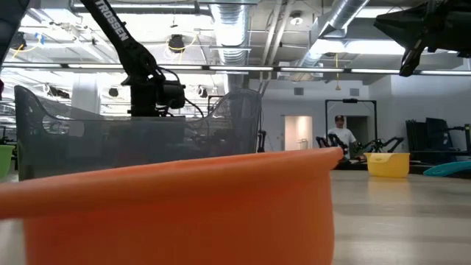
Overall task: Nest measuring cups in basket
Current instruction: Put the red measuring cup into the bin
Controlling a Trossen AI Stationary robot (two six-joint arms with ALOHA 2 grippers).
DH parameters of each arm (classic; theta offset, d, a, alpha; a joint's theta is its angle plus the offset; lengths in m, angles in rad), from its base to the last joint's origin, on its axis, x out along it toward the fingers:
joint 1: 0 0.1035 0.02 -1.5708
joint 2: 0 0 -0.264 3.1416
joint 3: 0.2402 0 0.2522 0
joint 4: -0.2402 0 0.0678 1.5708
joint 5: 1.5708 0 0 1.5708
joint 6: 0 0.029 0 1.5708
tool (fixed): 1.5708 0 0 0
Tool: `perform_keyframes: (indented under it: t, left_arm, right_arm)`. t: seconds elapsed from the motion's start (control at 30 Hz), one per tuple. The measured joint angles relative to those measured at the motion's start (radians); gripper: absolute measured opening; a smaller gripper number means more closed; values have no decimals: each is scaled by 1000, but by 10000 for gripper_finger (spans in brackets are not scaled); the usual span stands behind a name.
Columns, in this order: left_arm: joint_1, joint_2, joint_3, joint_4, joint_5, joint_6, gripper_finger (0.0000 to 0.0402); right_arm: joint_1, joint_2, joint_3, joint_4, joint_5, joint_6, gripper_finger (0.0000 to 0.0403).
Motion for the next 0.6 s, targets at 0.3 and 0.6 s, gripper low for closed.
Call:
perform_keyframes:
  t: [0.3, 0.6]
  left_arm:
    - [-5, -16, 15, -2, 41, 68, 13]
    - [-5, -17, 31, -33, 93, 72, 2]
  right_arm:
    - [0, 0, 0, -6, 0, 0, 64]
    - [0, 0, 0, -7, 0, 0, 64]
